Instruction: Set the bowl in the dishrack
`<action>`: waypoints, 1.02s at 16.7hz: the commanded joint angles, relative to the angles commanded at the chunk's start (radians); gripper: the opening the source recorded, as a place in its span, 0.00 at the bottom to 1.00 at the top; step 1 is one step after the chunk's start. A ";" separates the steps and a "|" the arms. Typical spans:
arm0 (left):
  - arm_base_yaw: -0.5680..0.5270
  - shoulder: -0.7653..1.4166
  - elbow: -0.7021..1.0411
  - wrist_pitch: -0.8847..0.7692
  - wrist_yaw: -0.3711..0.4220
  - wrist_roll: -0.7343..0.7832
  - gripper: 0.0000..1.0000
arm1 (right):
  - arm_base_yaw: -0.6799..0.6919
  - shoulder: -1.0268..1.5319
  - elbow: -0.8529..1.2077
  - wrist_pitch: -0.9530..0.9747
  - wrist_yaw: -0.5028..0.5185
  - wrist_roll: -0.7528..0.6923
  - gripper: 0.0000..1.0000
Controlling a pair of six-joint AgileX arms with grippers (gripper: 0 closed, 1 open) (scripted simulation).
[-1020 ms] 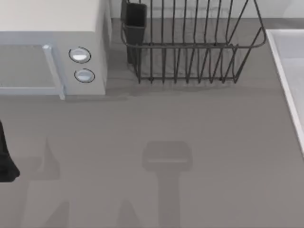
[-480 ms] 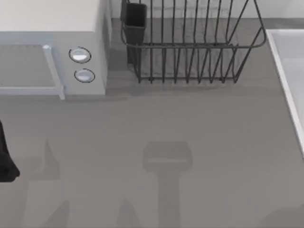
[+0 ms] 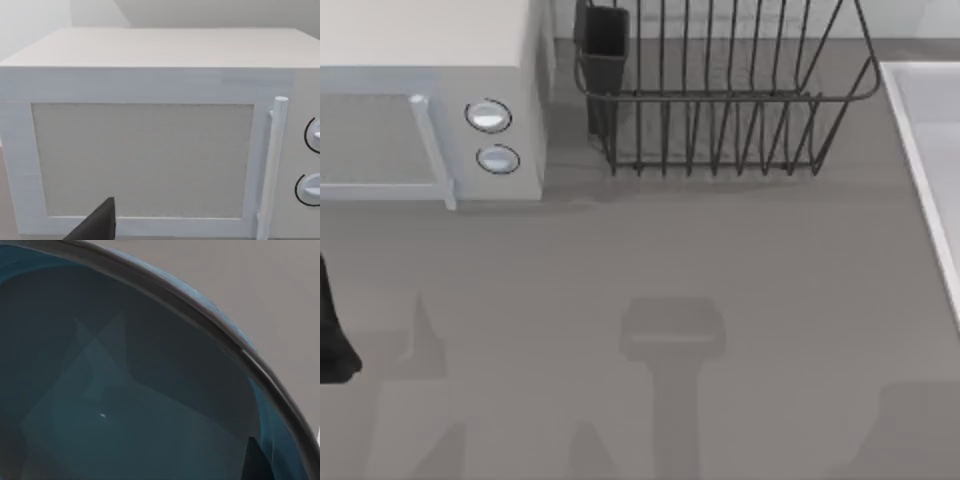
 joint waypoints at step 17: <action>0.000 0.000 0.000 0.000 0.000 0.000 1.00 | 0.714 -0.057 -0.058 0.631 0.417 0.359 0.00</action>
